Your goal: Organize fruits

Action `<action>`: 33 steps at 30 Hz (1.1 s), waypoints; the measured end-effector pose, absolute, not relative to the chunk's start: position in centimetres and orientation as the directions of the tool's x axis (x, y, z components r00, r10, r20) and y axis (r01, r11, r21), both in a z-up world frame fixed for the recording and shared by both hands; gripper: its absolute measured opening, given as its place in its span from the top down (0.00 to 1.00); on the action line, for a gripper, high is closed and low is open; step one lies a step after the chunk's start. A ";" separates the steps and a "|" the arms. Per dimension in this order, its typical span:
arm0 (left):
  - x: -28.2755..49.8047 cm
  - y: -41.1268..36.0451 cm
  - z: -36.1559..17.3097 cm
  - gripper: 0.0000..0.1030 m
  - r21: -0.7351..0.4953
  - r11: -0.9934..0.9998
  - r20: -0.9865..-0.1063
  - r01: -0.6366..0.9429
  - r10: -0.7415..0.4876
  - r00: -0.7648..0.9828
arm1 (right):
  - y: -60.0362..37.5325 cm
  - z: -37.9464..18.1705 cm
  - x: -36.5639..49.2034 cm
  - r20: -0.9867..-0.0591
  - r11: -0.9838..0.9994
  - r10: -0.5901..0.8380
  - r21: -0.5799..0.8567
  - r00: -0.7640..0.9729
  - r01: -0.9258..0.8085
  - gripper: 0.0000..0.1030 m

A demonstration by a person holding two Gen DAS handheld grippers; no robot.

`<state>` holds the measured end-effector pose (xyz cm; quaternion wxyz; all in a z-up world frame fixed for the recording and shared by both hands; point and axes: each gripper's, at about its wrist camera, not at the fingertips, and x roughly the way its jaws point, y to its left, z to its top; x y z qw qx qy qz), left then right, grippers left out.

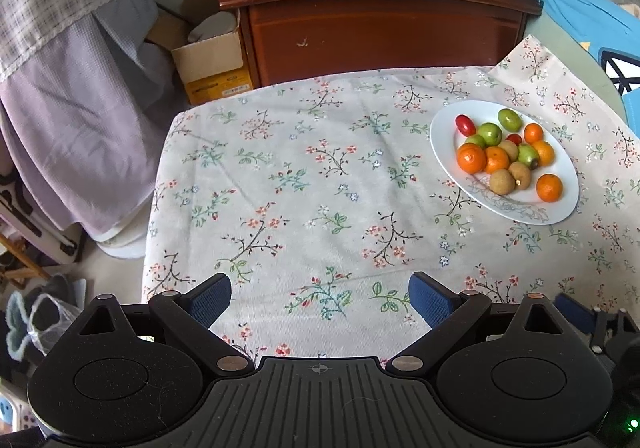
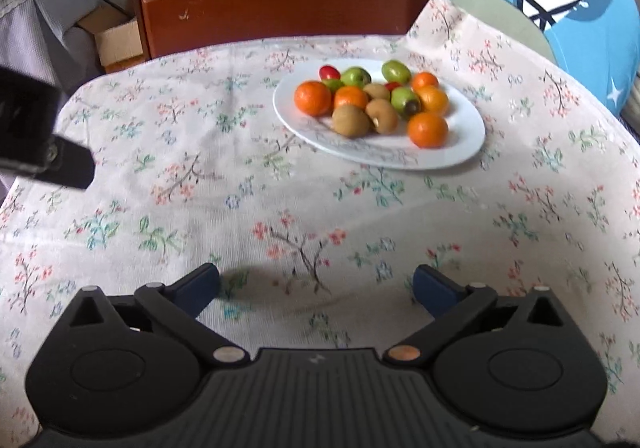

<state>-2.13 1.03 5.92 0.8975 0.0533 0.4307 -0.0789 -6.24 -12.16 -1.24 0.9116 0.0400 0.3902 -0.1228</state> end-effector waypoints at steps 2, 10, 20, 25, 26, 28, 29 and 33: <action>-2.1 1.1 5.9 0.06 0.029 0.982 -0.782 0.185 -0.093 0.616 | -12.0 -1.5 -5.9 -0.700 0.968 -0.195 -0.023 0.687 0.252 0.01; -1.8 1.4 5.2 0.06 0.027 0.985 -0.793 0.168 -0.081 0.603 | -11.8 -1.9 -4.8 -0.655 0.962 -0.219 -0.021 0.723 0.272 0.01; -1.2 2.2 4.6 0.06 0.024 0.991 -0.805 0.133 -0.060 0.590 | -11.9 -2.1 -4.9 -0.650 0.963 -0.215 -0.020 0.728 0.267 0.00; -0.9 2.4 4.2 0.06 0.043 0.992 -0.810 0.119 -0.035 0.585 | -11.9 -2.1 -4.9 -0.650 0.963 -0.215 -0.020 0.728 0.267 0.00; -0.8 2.4 4.0 0.06 0.046 0.992 -0.812 0.116 -0.030 0.584 | -11.9 -2.1 -4.9 -0.650 0.963 -0.215 -0.020 0.728 0.267 0.01; -0.5 2.5 3.7 0.06 0.049 0.993 -0.816 0.111 -0.024 0.578 | -11.8 -2.0 -4.9 -0.650 0.963 -0.215 -0.020 0.729 0.267 0.01; -0.4 2.5 3.5 0.06 0.050 0.993 -0.819 0.108 -0.021 0.574 | -11.9 -2.0 -4.9 -0.650 0.963 -0.215 -0.020 0.728 0.267 0.00; -0.1 2.7 2.7 0.06 0.054 0.994 -0.830 0.099 -0.010 0.557 | -11.9 -2.0 -4.9 -0.650 0.963 -0.215 -0.020 0.729 0.267 0.01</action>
